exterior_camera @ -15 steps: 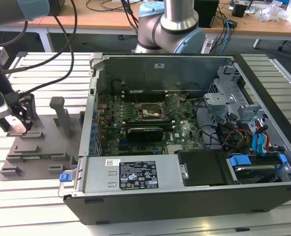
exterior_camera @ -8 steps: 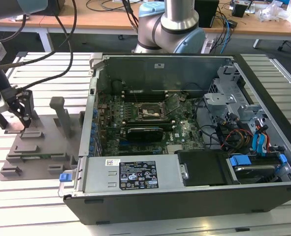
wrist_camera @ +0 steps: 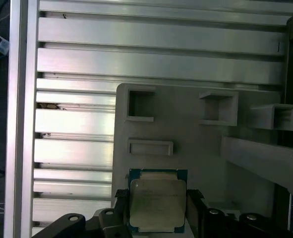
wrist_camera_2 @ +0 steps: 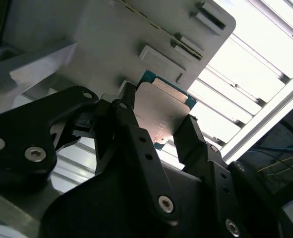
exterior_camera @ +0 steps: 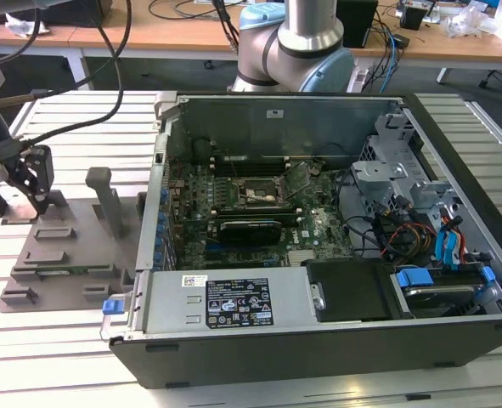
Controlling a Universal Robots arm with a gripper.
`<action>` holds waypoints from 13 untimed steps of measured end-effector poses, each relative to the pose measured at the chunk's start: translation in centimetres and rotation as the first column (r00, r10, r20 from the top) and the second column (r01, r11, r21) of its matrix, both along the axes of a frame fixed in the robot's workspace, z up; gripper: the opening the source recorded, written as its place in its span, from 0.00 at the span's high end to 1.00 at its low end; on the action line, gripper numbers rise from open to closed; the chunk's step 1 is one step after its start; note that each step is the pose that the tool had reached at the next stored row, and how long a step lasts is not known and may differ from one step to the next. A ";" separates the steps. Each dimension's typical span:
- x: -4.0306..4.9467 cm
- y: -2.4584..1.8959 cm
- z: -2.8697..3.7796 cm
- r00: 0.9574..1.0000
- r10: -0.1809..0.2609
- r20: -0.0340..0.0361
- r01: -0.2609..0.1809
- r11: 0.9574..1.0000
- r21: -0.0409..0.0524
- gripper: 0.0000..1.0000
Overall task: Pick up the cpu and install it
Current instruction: 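Pick up the cpu and move it towards the insertion slot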
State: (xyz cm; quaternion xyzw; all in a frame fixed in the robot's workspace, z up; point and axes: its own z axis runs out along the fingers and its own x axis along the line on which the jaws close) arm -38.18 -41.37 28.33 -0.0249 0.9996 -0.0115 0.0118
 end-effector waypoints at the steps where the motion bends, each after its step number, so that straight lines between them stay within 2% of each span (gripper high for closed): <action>1: 0.00 0.00 0.11 1.000 0.000 0.000 0.000 1.000 0.000 0.45; 13: 0.00 0.00 2.99 1.000 0.000 0.000 0.000 1.000 -0.007 0.45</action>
